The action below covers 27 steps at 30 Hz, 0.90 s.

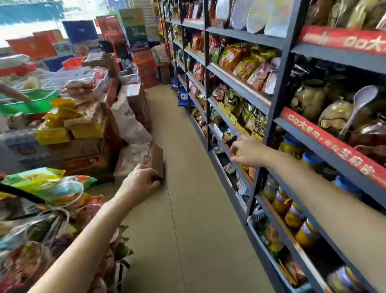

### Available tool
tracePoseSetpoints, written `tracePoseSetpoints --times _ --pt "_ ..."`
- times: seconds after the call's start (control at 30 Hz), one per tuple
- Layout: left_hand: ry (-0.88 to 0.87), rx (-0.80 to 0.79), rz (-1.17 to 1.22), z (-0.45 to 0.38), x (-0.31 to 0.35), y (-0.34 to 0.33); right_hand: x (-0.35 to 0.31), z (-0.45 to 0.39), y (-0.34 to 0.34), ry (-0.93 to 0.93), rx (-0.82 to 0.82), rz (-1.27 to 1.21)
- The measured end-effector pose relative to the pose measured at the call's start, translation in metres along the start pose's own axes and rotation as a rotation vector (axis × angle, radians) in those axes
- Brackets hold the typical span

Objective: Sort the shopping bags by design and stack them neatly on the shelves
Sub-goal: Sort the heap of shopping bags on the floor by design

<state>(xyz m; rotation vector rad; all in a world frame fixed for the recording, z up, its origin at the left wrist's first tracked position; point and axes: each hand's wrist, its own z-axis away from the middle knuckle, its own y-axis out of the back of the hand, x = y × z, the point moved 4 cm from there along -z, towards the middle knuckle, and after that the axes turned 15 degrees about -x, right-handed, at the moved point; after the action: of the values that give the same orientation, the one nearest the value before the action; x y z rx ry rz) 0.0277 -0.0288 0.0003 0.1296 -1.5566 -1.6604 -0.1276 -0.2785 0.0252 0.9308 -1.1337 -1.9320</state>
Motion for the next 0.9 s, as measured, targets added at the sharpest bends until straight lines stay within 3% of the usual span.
tracePoseSetpoints --times 0.1,0.27,0.4,0.67,0.9 --pt "0.028 -0.1 -0.145 -0.059 -0.025 -0.031 0.018 -0.063 -0.031 -0.046 -0.151 0.085" --pt "0.075 -0.145 -0.224 -0.194 -0.053 -0.042 0.052 -0.196 -0.02 -0.035 -0.109 0.021" --pt "0.141 -0.276 -0.229 -0.293 -0.071 -0.034 0.052 -0.303 -0.02 0.004 -0.284 0.091" --pt "0.139 -0.34 -0.297 -0.5 -0.168 0.038 0.034 -0.539 0.016 0.105 -0.36 0.085" --pt "0.18 -0.375 -0.227 -0.714 -0.248 0.131 0.035 -0.75 0.115 -0.033 -0.275 -0.017"
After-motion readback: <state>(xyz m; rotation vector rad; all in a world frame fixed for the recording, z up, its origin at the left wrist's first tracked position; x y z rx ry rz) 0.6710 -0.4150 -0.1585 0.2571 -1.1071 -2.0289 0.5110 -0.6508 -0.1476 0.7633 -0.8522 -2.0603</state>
